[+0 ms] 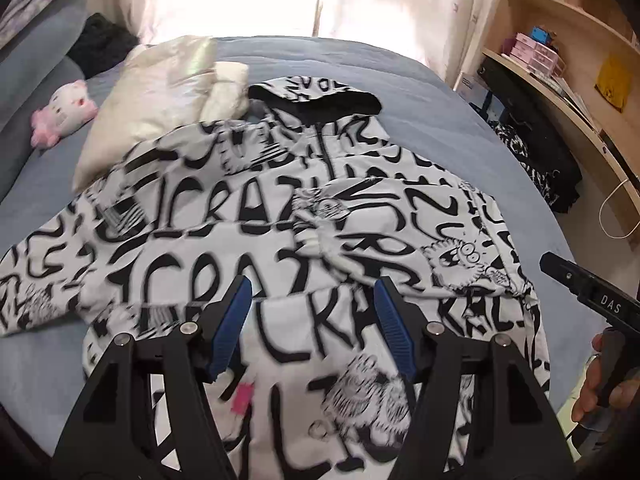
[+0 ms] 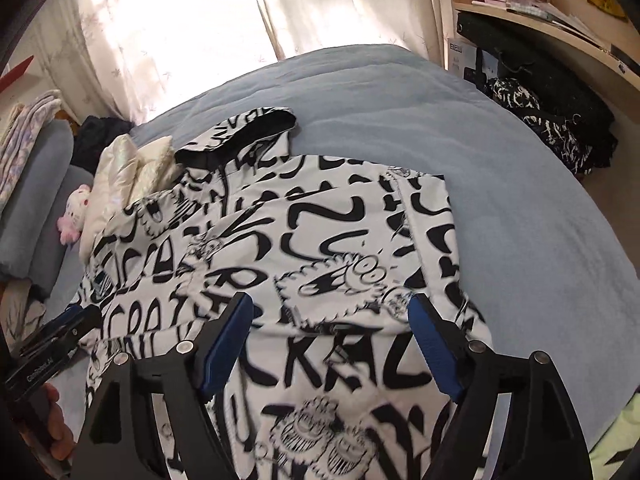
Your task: Fold large clothes
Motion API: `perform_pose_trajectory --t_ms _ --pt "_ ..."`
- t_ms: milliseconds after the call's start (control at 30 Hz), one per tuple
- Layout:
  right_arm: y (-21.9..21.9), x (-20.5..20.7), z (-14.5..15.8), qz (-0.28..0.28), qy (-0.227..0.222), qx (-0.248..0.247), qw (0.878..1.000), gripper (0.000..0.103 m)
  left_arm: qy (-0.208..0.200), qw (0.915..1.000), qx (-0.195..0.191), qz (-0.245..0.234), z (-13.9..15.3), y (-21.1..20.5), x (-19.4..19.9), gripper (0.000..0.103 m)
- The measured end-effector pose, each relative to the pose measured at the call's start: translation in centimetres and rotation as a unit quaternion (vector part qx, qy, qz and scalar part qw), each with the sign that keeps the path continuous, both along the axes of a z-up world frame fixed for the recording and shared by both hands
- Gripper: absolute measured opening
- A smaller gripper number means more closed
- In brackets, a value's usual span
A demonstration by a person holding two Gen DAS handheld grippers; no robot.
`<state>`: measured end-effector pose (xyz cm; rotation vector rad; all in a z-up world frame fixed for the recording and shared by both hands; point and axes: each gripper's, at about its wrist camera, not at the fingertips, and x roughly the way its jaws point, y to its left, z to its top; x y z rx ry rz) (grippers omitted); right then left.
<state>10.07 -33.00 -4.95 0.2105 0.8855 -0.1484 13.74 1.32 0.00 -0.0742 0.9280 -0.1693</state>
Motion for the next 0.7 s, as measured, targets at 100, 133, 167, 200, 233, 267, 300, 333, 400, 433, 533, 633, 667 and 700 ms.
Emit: perform_pose_trajectory --t_ms 100,133,167,200,233,267,300,333,400,433,533,633,667,700 --pt "2.2 -1.3 0.1 0.014 -0.002 0.008 1.000 0.082 -0.007 0.9997 0.014 0.020 0.3 2.5 -2.1 0.061" --pt "3.2 -1.8 0.1 0.020 -0.004 0.008 1.000 0.082 -0.010 0.9995 0.016 0.024 0.4 3.3 -2.5 0.061" --pt "4.1 -2.1 0.2 0.027 -0.005 0.010 1.000 0.082 -0.012 0.9993 0.017 0.031 0.5 4.5 -3.3 0.061" --pt "5.3 -2.5 0.3 0.034 -0.008 0.011 0.999 0.082 -0.012 0.9991 0.016 0.038 0.5 5.7 -3.8 0.061" --pt "6.6 -2.8 0.4 0.042 -0.012 0.012 0.999 0.082 -0.011 0.9988 0.015 0.046 0.5 6.9 -4.3 0.061" --pt "7.7 -2.9 0.5 0.048 -0.015 0.013 0.999 0.082 -0.011 0.9982 0.012 0.057 0.5 8.6 -5.0 0.061" --pt "9.2 -3.0 0.7 0.058 -0.019 0.013 0.998 0.082 -0.013 0.9978 0.010 0.065 0.5 9.7 -5.5 0.061" --pt "10.8 -3.3 0.9 0.068 -0.025 0.010 0.997 0.082 -0.014 0.9971 0.011 0.074 0.5 11.1 -6.0 0.061" --pt "13.7 -3.4 1.4 0.085 -0.034 -0.003 0.996 0.082 -0.015 0.9953 0.015 0.095 0.5 13.6 -6.7 0.061" --pt "15.6 -3.5 1.6 0.096 -0.039 -0.011 0.994 0.082 -0.018 0.9945 0.014 0.102 0.5 14.7 -7.1 0.061" --pt "20.4 -3.6 2.2 0.123 -0.049 -0.029 0.991 0.082 -0.018 0.9921 0.010 0.124 0.3 18.2 -8.1 0.061" --pt "25.6 -3.5 2.7 0.152 -0.062 -0.036 0.986 0.082 -0.014 0.9896 -0.004 0.143 -0.3 21.9 -8.6 0.061" --pt "27.1 -3.2 2.7 0.159 -0.064 -0.040 0.984 0.082 -0.013 0.9885 -0.012 0.150 -0.6 23.5 -8.8 0.061" --pt "28.5 -3.1 2.7 0.167 -0.069 -0.042 0.983 0.082 -0.012 0.9875 -0.017 0.156 -0.9 24.6 -9.0 0.061"
